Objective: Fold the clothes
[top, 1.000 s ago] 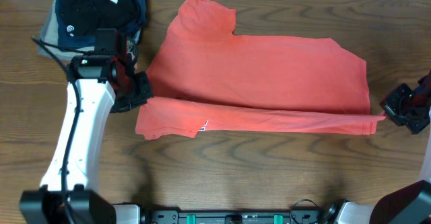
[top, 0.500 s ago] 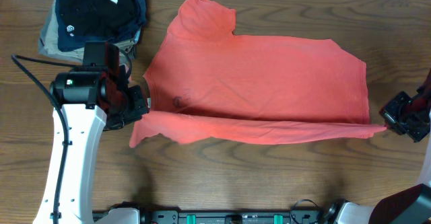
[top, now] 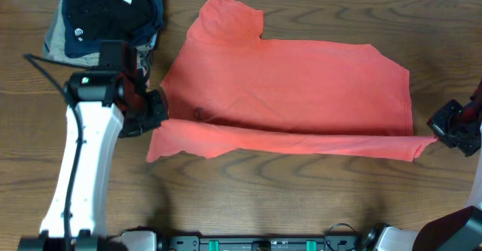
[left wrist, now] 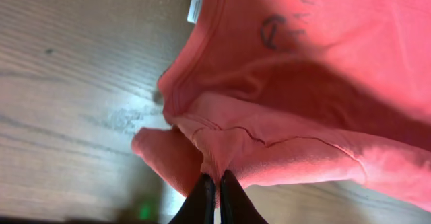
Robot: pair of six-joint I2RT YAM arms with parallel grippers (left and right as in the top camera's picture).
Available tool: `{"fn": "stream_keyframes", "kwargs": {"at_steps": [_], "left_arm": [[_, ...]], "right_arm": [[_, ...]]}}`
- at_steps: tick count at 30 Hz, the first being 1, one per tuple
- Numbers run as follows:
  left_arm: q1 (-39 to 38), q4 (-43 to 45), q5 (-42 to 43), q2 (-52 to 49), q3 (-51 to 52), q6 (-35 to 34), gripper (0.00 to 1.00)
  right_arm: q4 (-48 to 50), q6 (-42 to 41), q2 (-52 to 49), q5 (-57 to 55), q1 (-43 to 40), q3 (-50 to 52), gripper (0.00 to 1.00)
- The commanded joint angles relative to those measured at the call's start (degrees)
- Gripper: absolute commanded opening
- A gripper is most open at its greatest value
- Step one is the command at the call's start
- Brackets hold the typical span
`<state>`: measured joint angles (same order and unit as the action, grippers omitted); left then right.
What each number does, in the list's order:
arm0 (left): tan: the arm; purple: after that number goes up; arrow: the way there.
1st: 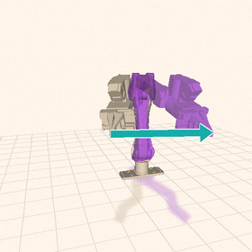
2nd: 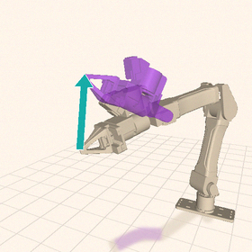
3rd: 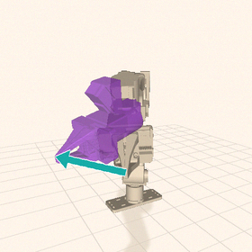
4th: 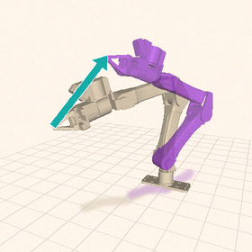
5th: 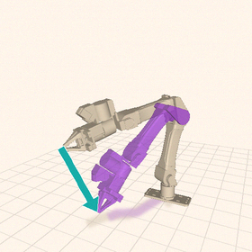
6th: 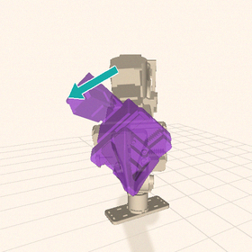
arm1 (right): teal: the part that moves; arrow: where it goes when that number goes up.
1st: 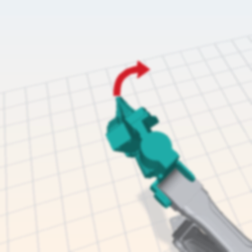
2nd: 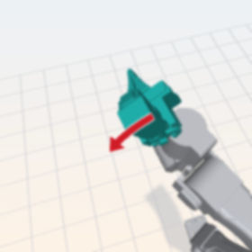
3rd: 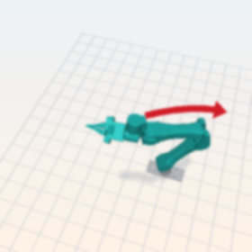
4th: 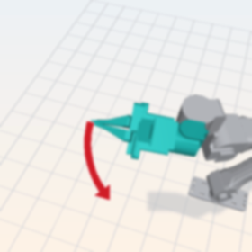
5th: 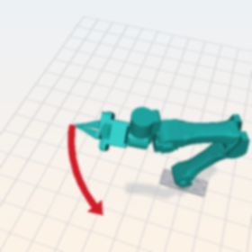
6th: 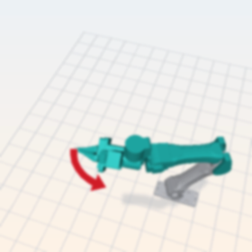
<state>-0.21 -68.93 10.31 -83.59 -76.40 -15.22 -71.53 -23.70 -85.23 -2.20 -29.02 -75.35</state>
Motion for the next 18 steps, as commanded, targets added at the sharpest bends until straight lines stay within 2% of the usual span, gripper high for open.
{"fn": "stream_keyframes", "kwargs": {"at_steps": [1,7,18], "left_arm": [[0.31,1.25,-0.92,-3.26,0.09,-0.35,0.06],[0.31,4.55,-0.92,-7.67,0.09,-0.35,0.06],[0.31,11.47,-0.92,-10.78,0.09,-0.35,0.06]], "right_arm": [[0.87,-1.16,1.01,-0.98,0.55,0.07,0.01],[2.67,-2.49,0.20,-0.68,0.59,0.96,0.01],[14.56,-2.91,0.09,1.42,0.59,9.31,0.02]]}}
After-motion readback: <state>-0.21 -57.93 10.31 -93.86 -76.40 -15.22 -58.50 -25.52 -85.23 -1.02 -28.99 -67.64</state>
